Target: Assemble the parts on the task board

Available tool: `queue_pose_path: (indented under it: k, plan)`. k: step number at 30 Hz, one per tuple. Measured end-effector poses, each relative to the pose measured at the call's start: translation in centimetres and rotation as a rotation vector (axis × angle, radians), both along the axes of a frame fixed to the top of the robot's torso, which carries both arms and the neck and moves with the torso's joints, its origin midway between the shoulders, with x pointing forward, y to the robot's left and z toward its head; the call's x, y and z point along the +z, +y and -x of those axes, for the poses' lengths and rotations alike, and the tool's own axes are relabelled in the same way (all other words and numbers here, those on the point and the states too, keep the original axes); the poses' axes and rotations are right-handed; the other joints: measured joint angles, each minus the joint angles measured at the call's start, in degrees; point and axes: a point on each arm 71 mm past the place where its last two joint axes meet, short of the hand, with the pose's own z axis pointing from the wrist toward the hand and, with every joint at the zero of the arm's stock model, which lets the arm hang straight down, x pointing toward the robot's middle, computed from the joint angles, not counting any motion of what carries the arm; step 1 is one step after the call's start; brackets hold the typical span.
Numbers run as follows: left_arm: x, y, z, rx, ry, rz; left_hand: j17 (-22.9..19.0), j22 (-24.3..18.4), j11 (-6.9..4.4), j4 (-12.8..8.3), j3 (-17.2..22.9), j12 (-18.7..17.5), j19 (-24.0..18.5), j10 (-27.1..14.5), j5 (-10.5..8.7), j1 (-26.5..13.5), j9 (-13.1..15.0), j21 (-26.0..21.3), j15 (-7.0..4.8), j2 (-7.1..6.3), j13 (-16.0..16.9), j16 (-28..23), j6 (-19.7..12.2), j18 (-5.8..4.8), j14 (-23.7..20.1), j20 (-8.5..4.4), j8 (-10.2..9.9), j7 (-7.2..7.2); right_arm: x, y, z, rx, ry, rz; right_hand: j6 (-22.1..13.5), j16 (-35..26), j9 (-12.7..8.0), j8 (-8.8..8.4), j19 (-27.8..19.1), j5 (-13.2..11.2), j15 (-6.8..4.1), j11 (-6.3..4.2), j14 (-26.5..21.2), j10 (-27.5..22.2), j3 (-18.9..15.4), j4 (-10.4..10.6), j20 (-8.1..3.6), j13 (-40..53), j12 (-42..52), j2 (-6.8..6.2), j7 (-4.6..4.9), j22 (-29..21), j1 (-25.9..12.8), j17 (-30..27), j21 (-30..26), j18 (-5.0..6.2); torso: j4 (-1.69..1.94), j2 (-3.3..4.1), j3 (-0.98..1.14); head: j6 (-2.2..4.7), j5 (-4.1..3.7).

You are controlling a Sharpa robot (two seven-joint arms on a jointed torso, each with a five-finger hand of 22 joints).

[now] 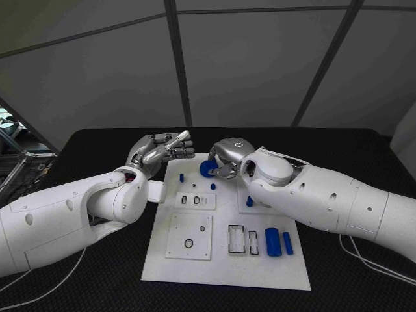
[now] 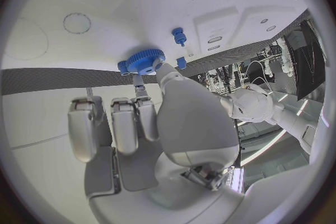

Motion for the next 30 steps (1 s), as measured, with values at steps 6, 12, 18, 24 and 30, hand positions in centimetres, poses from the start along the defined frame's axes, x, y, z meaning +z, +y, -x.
queue_pose_path:
  k: [6, 12, 18, 24, 30]
  plan:
    - [0.0, 0.0, 0.0, 0.0, 0.001, 0.0, 0.0, 0.0, 0.0, 0.0, 0.0, 0.0, 0.0, 0.0, 0.0, 0.0, 0.0, 0.0, 0.0, 0.0, 0.0, -0.1, 0.0, 0.0, 0.0, 0.0, 0.0, 0.0, -0.2, 0.1, -0.1, -0.002, 0.01, 0.012, -0.1, 0.0, 0.0, -1.01, 0.2, -0.3, 0.21, 0.0, -0.2, 0.0, -0.3, 0.3, 0.21, 0.0, -0.3, -0.63, 0.12, 0.0, -1.2, 0.0, 0.0, -0.01, -0.01, -0.01, 0.02, 0.06, 0.05]
    - [0.0, 0.0, 0.0, -0.001, 0.002, 0.0, 0.0, 0.0, 0.03, 0.0, 0.0, 0.0, 0.0, 0.0, 0.0, 0.0, 0.0, 0.0, 0.0, 0.0, 0.0, -0.2, 0.0, 0.0, 0.0, 0.0, 0.0, 0.0, -0.3, 0.0, -0.2, -0.003, 0.026, 0.024, 0.5, 0.0, 0.4, -1.35, 0.2, 1.2, 0.21, -0.01, -0.2, 0.0, -1.0, 4.1, 0.2, 0.0, -0.3, 1.05, -0.26, 0.0, -6.6, 0.0, 0.0, -0.01, -0.03, -0.01, 0.04, 0.08, 0.03]
    - [0.0, 0.0, 0.0, -0.001, 0.005, -0.001, 0.0, 0.0, 0.2, 0.0, 0.0, 0.0, 0.0, -0.2, 0.0, 0.0, 0.0, 0.0, 0.0, 0.0, -0.1, -0.2, -0.2, 0.0, 0.0, 0.0, 0.0, 0.22, -0.4, -0.2, -0.2, -0.004, 0.042, 0.035, 1.4, 0.2, 0.5, -1.39, 0.2, 1.2, 0.2, -0.01, -0.2, 0.0, -1.0, 6.2, 0.21, 0.0, 0.0, 2.45, -0.68, 0.0, -9.6, 0.0, 0.0, 0.0, -0.07, -0.01, 0.05, 0.05, 0.03]
    - [-0.1, 0.0, 0.0, -0.001, 0.008, -0.002, 0.0, 0.0, 0.2, 0.0, 0.0, 0.0, 0.0, -0.2, 0.0, 0.0, 0.0, 0.0, 0.0, 0.0, -0.1, -0.2, -0.2, 0.0, 0.0, 0.0, 0.0, 0.21, -0.5, -0.7, -0.3, -0.011, 0.059, 0.042, 1.9, 0.2, 0.7, -1.6, 0.2, 1.2, 0.2, -0.01, -0.2, 0.0, -1.2, 6.8, 0.21, 0.0, 0.2, 2.51, -0.56, 0.0, -10.9, 0.0, 0.0, 0.0, -0.07, -0.01, 0.07, -0.01, 0.01]
    - [-0.1, 0.0, 0.0, 0.0, 0.009, -0.003, 0.0, 0.0, 0.2, 0.0, 0.0, 0.0, 0.0, -0.2, 0.0, 0.0, 0.0, 0.0, 0.0, 0.0, -0.1, -0.2, -0.2, 0.0, 0.0, 0.0, 0.0, 0.21, -0.4, -1.6, 0.0, -0.016, 0.054, 0.025, 2.3, 0.2, 0.7, -1.6, 0.2, 1.2, 0.2, -0.01, -0.2, 0.0, -0.9, 7.0, 0.21, 0.0, 0.5, 2.74, -0.5, 0.0, -11.1, 0.0, 0.0, 0.0, -0.11, -0.02, 0.11, 0.04, 0.0]
